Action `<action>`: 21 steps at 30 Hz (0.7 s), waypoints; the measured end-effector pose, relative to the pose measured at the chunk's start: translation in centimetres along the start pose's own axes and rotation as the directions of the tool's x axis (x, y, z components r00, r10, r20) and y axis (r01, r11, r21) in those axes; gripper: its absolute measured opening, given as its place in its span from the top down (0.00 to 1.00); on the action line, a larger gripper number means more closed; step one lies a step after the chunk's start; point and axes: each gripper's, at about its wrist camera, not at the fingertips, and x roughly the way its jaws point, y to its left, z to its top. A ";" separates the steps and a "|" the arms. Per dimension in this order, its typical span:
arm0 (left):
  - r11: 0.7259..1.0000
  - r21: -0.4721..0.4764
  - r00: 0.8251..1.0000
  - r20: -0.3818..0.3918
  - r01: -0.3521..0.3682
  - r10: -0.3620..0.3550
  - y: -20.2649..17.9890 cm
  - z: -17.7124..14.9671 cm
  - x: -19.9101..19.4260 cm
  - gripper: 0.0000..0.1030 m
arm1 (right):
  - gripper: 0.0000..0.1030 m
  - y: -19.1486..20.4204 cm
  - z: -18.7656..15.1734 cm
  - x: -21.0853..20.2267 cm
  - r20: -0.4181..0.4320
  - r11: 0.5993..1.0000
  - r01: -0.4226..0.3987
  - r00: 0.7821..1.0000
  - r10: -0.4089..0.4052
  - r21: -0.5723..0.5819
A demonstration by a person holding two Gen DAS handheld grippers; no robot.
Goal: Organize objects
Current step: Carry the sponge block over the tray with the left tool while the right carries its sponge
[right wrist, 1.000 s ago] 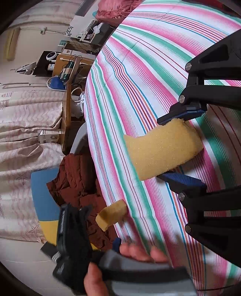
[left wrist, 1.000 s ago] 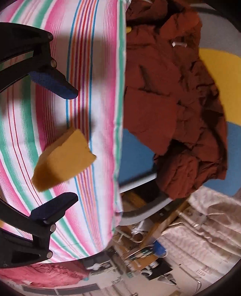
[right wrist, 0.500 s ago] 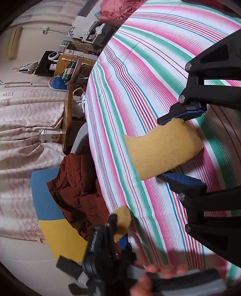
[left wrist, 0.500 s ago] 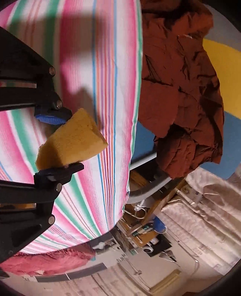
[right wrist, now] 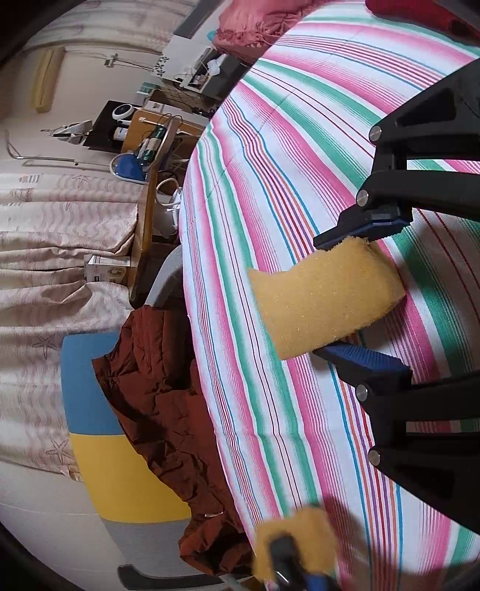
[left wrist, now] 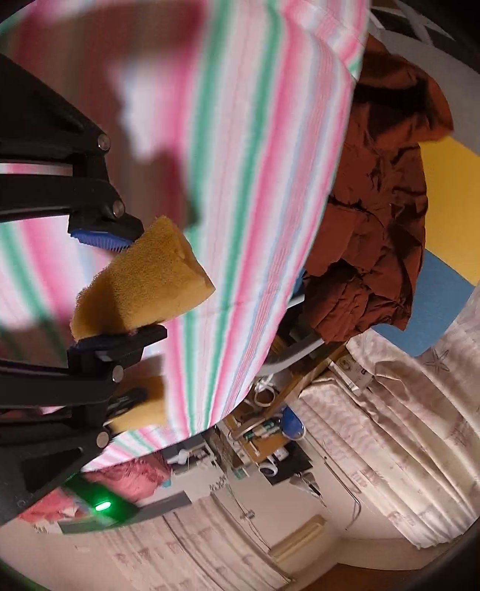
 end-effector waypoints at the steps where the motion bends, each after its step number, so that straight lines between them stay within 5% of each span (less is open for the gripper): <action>1: 1.000 -0.004 1.000 0.007 0.007 -0.007 0.1 -0.7 -0.9 0.64 | 0.51 0.0 0.0 -0.2 0.008 1.000 0.004 1.000 -0.004 -0.005; 9: 0.999 0.038 0.998 0.043 0.037 -0.038 0.5 -6.1 -9.0 0.64 | 0.51 1.2 0.1 -2.1 0.094 0.998 0.027 0.995 -0.021 -0.063; 21: 0.998 0.053 0.987 0.163 -0.016 0.007 4.1 -7.6 -19.2 0.64 | 0.51 4.8 -0.8 -5.4 0.165 0.972 0.018 0.986 0.022 -0.234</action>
